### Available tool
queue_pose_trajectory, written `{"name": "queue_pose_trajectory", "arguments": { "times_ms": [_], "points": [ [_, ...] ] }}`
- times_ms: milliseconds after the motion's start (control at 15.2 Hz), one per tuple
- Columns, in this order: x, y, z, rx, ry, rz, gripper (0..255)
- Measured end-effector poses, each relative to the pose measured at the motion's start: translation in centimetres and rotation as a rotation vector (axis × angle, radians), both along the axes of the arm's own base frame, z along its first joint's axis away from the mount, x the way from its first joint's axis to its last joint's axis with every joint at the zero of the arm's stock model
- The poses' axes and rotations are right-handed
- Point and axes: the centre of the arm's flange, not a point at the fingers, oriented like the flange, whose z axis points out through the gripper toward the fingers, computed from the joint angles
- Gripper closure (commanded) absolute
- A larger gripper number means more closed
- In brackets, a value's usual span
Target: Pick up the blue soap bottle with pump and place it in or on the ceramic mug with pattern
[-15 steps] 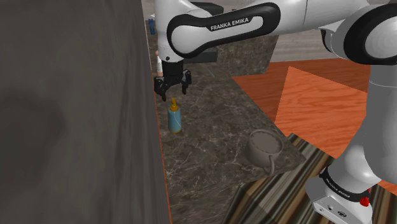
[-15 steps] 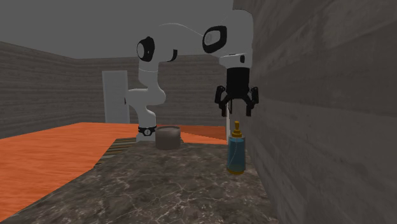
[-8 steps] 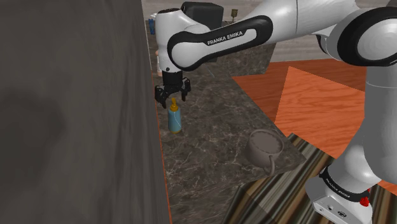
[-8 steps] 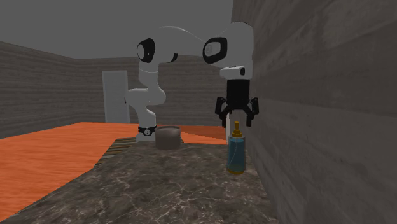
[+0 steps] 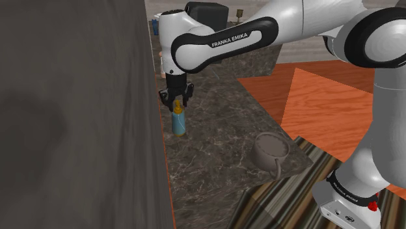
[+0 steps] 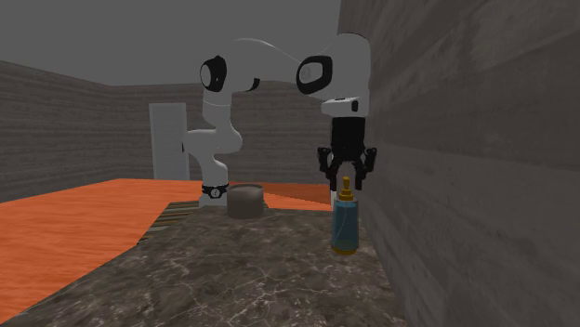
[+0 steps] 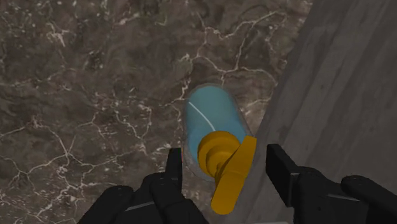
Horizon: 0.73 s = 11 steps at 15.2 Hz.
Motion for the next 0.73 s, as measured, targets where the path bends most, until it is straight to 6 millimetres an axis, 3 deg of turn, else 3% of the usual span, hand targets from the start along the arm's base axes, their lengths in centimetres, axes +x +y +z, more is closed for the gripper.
{"name": "queue_pose_trajectory", "arguments": {
  "times_ms": [726],
  "points": [
    [-0.02, -0.06, 0.66, 0.000, 0.000, 0.000, 255]
  ]
}}
